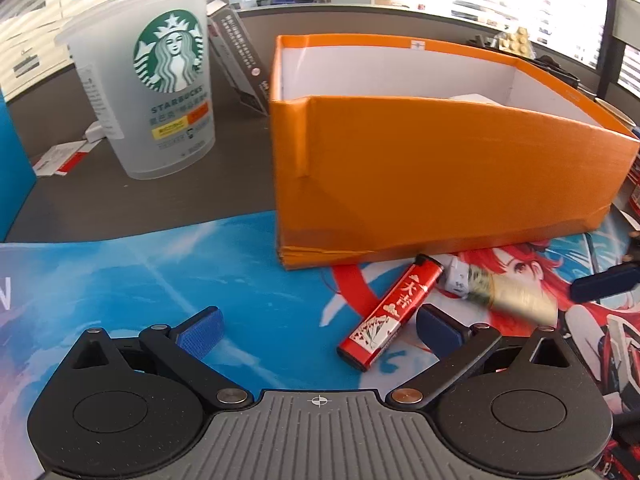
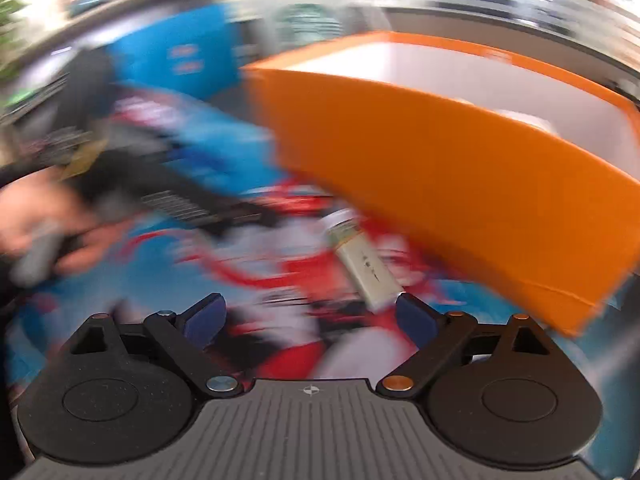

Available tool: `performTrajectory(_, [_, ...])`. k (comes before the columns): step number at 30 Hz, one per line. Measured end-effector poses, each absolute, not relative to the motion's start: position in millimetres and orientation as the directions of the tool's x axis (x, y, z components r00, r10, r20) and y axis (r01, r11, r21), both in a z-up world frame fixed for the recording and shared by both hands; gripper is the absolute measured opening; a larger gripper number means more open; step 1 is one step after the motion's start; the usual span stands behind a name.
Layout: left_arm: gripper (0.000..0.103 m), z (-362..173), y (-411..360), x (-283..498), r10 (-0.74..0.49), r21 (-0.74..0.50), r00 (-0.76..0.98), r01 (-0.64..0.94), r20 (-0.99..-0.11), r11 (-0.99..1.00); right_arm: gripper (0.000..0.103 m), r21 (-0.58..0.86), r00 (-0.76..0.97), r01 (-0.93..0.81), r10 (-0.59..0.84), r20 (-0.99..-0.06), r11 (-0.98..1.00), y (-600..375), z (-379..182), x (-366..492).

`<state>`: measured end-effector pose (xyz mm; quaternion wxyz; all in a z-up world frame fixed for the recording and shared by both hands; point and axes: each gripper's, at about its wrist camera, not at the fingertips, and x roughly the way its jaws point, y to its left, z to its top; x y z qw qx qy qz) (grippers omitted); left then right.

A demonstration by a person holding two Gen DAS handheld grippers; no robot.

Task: Organize rigid objects
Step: 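Grasp the red lighter with the left gripper while the right gripper grasps the white lighter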

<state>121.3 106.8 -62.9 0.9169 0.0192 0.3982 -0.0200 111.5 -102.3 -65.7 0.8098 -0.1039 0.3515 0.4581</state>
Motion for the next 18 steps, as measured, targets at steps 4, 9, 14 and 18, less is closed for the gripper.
performTrajectory(4, [0.103,-63,109,122,-0.016,0.02,0.684,0.045,-0.729,0.999,0.092,0.108,0.435,-0.759,0.624,-0.648,0.642,-102,-57,118])
performTrajectory(9, [0.103,-64,106,120,-0.017,0.054,0.707,0.077,-0.707,0.996,0.069,0.052,0.488,-0.727,0.569,-0.662,0.685,-82,-68,120])
performTrajectory(14, [0.094,-63,102,117,-0.048,0.051,0.72,0.116,-0.693,0.992,0.048,0.01,0.55,-0.695,0.54,-0.638,0.719,-67,-76,108])
performTrajectory(18, [0.077,-61,99,112,-0.11,0.017,0.724,0.166,-0.681,0.986,0.026,-0.006,0.572,-0.673,0.515,-0.638,0.739,-68,-75,103])
